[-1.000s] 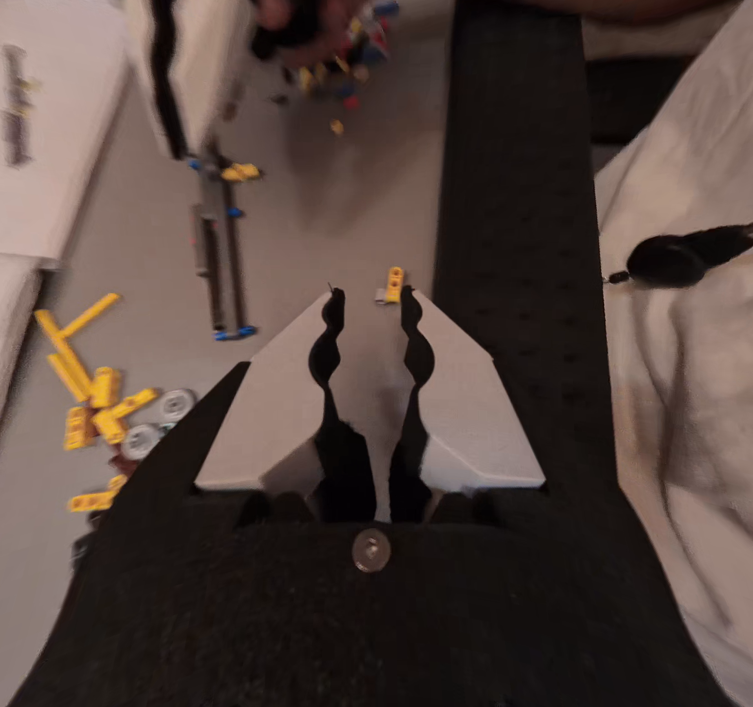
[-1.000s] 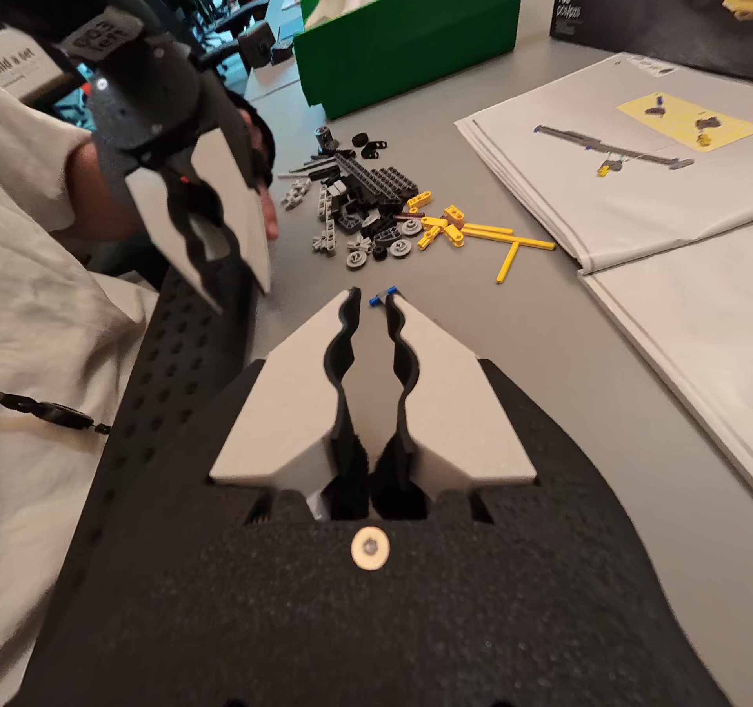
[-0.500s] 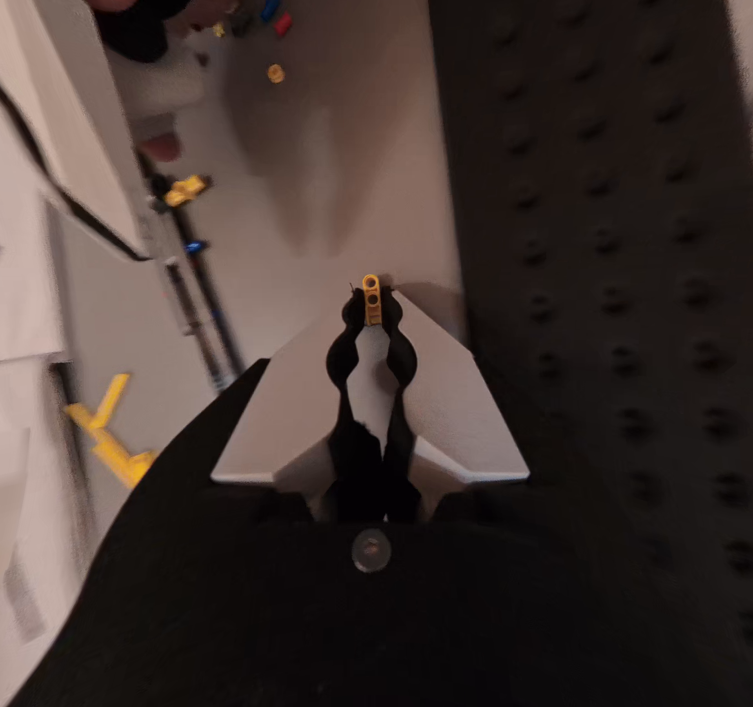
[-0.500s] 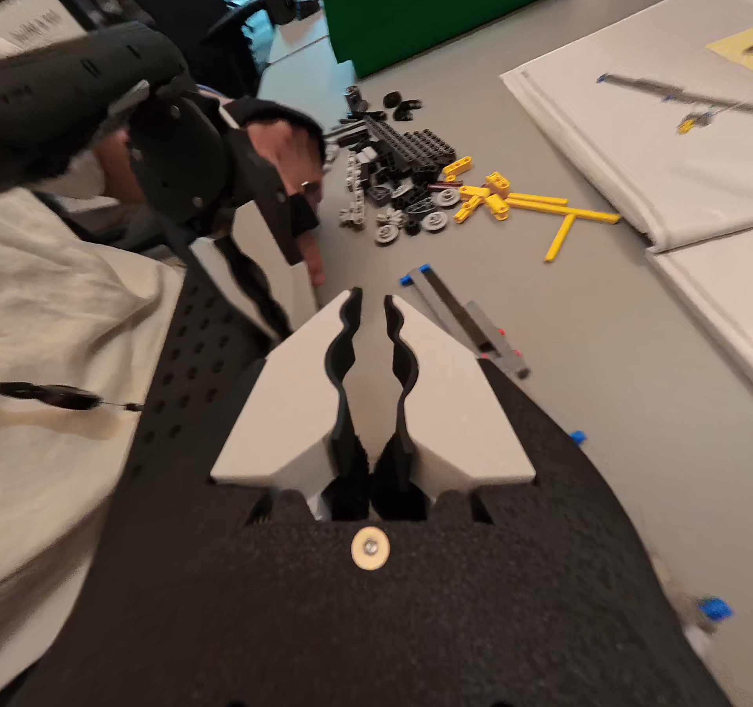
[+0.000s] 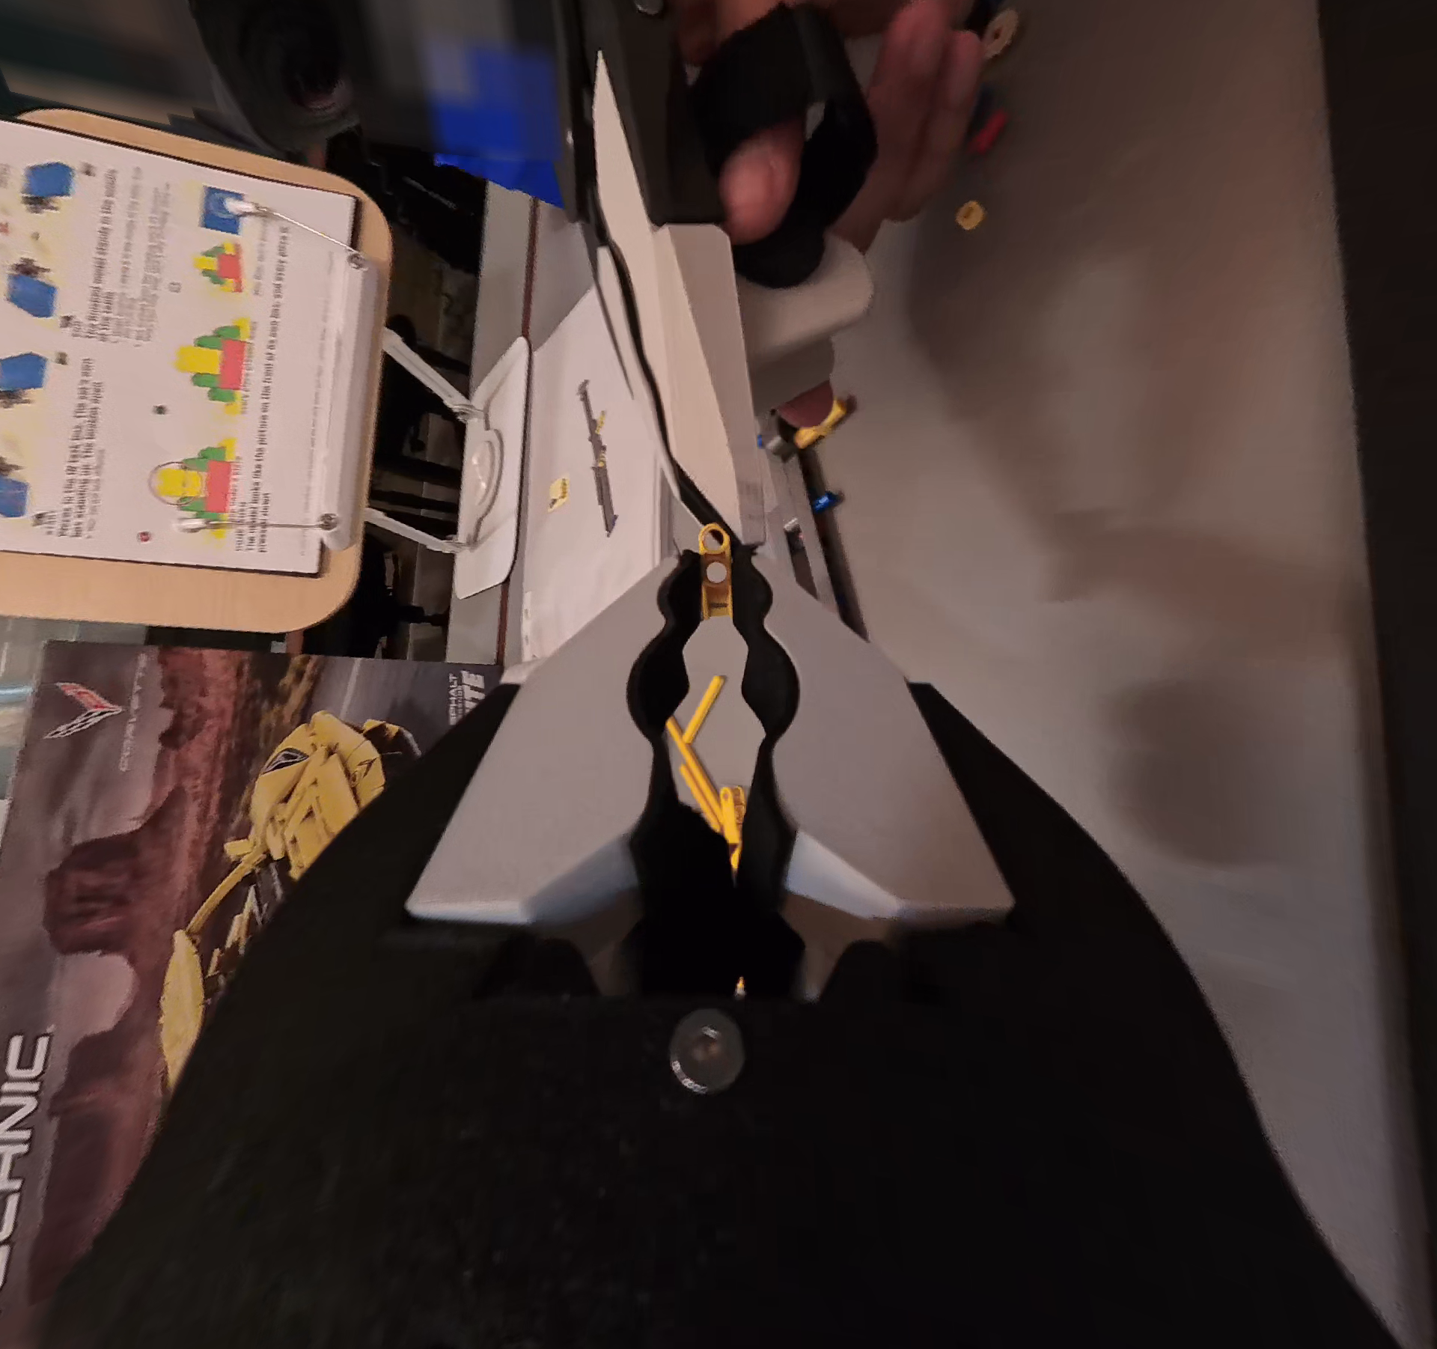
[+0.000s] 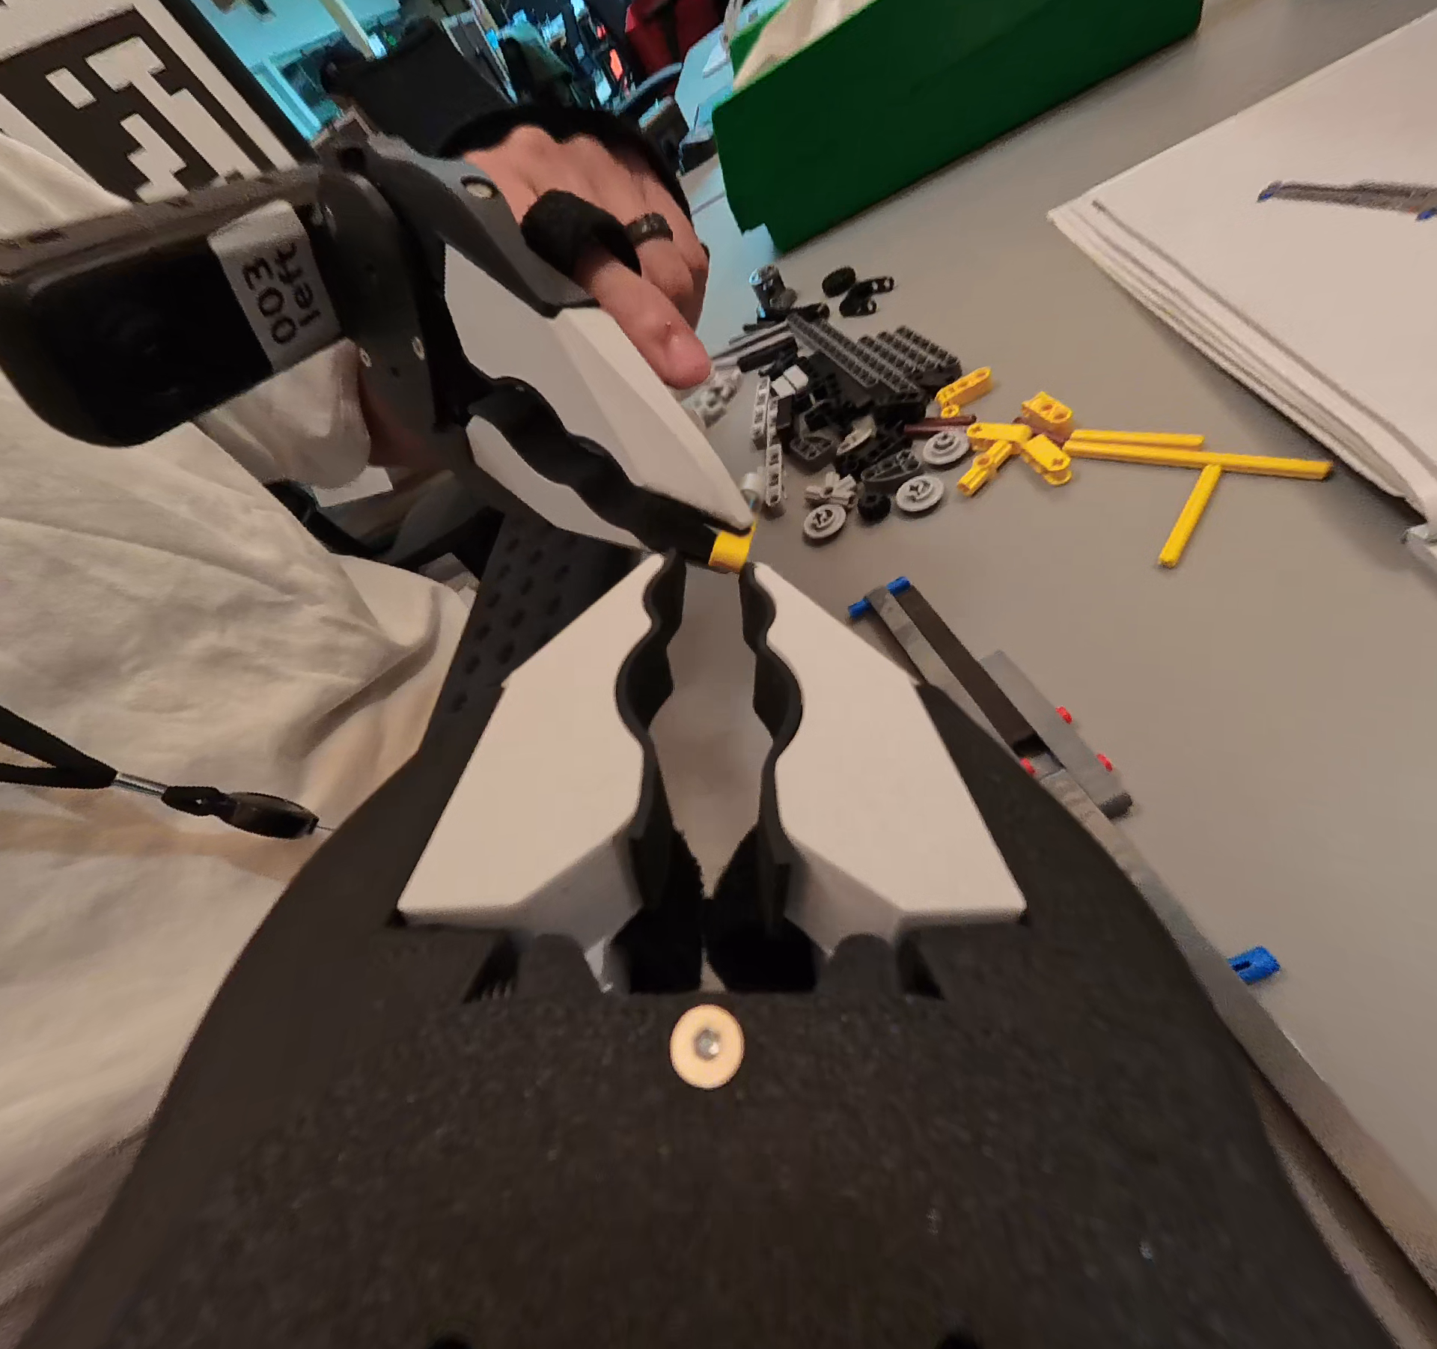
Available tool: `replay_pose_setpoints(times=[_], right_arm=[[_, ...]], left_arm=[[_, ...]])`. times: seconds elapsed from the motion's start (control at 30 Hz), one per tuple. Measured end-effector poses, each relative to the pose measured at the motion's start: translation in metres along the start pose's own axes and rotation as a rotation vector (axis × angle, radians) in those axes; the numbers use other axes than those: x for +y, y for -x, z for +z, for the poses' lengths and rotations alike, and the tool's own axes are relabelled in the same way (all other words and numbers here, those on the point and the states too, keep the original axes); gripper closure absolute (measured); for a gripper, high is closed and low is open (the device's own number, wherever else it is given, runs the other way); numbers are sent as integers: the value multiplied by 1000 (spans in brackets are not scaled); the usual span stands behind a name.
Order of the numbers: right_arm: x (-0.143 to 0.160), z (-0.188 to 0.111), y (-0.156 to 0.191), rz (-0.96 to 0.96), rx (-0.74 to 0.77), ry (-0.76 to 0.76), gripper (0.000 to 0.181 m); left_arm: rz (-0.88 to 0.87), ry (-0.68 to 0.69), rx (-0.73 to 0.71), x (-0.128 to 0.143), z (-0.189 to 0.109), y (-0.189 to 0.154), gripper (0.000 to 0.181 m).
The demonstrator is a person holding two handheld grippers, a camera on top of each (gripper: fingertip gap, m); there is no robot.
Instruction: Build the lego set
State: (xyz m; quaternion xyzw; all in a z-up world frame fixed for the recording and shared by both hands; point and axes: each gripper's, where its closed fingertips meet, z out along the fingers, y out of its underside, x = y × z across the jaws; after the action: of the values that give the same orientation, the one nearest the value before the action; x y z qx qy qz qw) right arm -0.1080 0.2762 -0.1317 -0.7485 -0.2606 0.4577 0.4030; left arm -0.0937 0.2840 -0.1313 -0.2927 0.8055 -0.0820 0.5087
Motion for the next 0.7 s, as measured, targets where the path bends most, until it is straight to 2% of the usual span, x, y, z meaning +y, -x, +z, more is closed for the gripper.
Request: replay_pose_setpoints(times=[0.13, 0.27, 0.37, 0.47, 0.53, 0.57, 0.63, 0.7], right_arm=[[-11, -4, 2, 65, -46, -67, 165], [-17, -7, -1, 89, -48, -107, 170], [-16, -7, -4, 79, -26, -111, 174], [-16, -8, -1, 42, -26, -108, 174], [-17, -8, -2, -21, 11, -98, 174], [-14, -9, -6, -75, 56, -72, 174], [-9, -9, -6, -188, 105, -19, 174], [-5, -7, -1, -328, 141, 23, 174]], left_arm=[[-45, -8, -52, -1, -3, 9, 175], [-110, -19, -94, -3, -1, 13, 175], [-107, -10, -133, -4, 1, 14, 176], [-200, -51, -133, -8, -1, 13, 175], [-306, -142, -89, -13, -7, 11, 171], [-408, -196, -33, -15, -10, 10, 161], [-564, -225, 103, -8, -15, 7, 154], [-594, -228, 217, -2, -17, 1, 154]])
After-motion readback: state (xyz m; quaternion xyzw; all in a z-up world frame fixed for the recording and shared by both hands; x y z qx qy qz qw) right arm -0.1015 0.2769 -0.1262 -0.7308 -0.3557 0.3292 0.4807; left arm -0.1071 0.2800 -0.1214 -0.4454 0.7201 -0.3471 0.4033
